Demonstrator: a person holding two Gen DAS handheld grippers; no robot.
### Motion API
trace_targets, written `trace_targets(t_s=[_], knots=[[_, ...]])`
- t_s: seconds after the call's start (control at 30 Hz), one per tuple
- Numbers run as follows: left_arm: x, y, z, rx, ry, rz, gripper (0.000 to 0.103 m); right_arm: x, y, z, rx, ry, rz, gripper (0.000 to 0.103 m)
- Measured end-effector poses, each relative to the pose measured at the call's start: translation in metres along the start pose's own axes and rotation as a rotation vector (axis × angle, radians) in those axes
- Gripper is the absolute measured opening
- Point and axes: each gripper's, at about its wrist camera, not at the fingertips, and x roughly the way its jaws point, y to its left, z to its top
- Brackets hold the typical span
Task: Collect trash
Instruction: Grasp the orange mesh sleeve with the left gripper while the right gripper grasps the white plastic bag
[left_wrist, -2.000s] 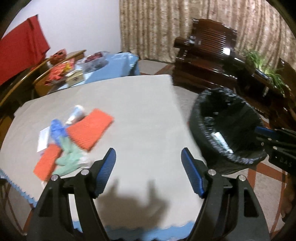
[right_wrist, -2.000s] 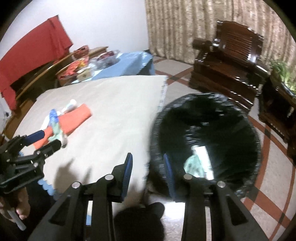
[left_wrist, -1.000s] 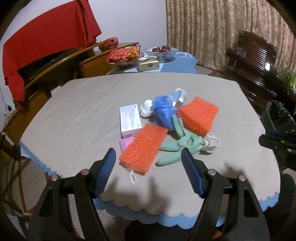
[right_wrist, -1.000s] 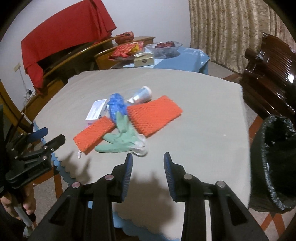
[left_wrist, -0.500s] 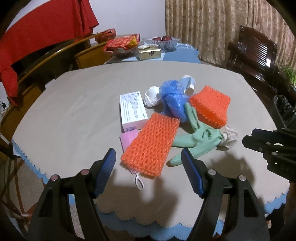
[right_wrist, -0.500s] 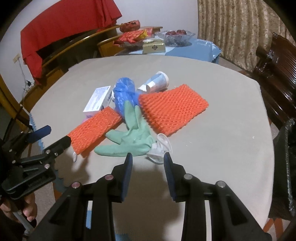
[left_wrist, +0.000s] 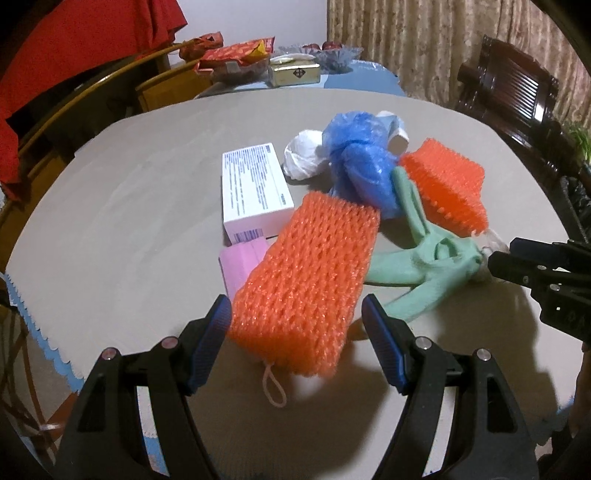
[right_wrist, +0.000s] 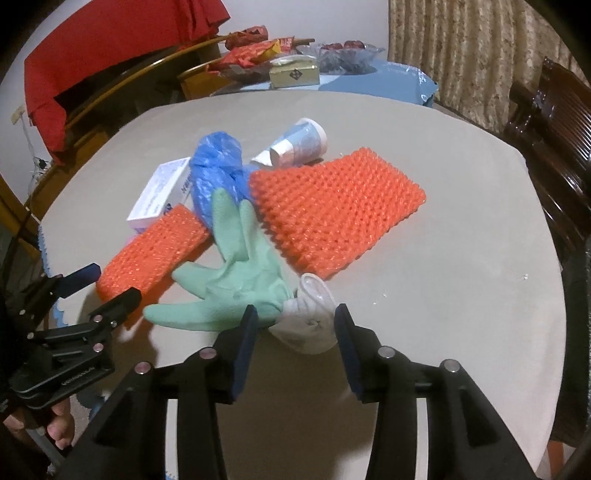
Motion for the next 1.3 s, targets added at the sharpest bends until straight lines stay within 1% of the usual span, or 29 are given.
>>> trace_targets(t_s=[0.17, 0.2, 0.23, 0.3, 0.37, 0.4, 0.5, 0.63, 0.73, 0.97, 1.07, 1.13, 1.17, 1.2, 1.23, 1.27, 1.3], knots=[[0.015, 0.005, 0.0, -0.025, 0.035, -0.017, 0.071, 0.013, -0.001, -0.002, 0.004, 0.026, 0.003, 0.044], [0.016, 0.006, 0.001, -0.03, 0.04, -0.02, 0.067, 0.015, -0.001, -0.003, 0.003, 0.034, 0.003, 0.042], [0.017, 0.007, 0.001, -0.032, 0.043, -0.022, 0.063, 0.018, -0.001, -0.004, 0.002, 0.042, 0.003, 0.04], [0.019, 0.009, 0.001, -0.034, 0.05, -0.022, 0.041, 0.018, -0.002, -0.006, 0.0, 0.04, 0.003, 0.036], [0.016, 0.01, 0.002, -0.037, 0.046, -0.024, 0.026, 0.015, -0.004, -0.007, 0.003, 0.038, 0.012, 0.032], [0.015, 0.01, 0.002, -0.04, 0.043, -0.024, 0.024, 0.014, -0.005, -0.007, 0.007, 0.04, 0.02, 0.032], [0.004, 0.006, 0.0, -0.036, 0.025, -0.017, 0.022, 0.009, -0.005, -0.008, 0.002, 0.035, 0.028, 0.031], [-0.009, 0.001, -0.004, -0.028, 0.007, -0.01, 0.021, -0.003, -0.002, -0.01, -0.004, 0.018, 0.04, 0.031], [-0.02, 0.0, -0.005, -0.04, -0.002, -0.006, 0.021, -0.016, -0.001, -0.01, -0.008, 0.0, 0.049, 0.031], [-0.042, 0.003, -0.005, -0.071, -0.023, 0.0, 0.021, -0.048, -0.012, -0.008, 0.011, -0.048, 0.054, 0.03], [-0.052, -0.003, -0.003, -0.059, -0.034, -0.011, 0.021, -0.061, -0.017, -0.006, 0.022, -0.067, 0.049, 0.03], [-0.056, -0.01, -0.001, -0.046, -0.028, -0.043, 0.023, -0.068, -0.021, -0.006, 0.029, -0.076, 0.046, 0.03], [-0.055, -0.015, -0.001, -0.035, -0.018, -0.054, 0.024, -0.073, -0.025, -0.007, 0.035, -0.082, 0.042, 0.03], [-0.055, -0.019, 0.0, -0.025, -0.02, -0.053, 0.029, -0.074, -0.027, -0.007, 0.038, -0.084, 0.039, 0.03], [-0.054, -0.024, -0.001, -0.01, -0.022, -0.051, 0.03, -0.075, -0.03, -0.008, 0.044, -0.084, 0.036, 0.03], [-0.052, -0.027, -0.001, -0.003, -0.021, -0.041, 0.029, -0.076, -0.032, -0.008, 0.049, -0.082, 0.035, 0.03], [-0.05, -0.028, -0.002, -0.004, -0.019, -0.048, 0.027, -0.075, -0.034, -0.009, 0.053, -0.081, 0.033, 0.03]])
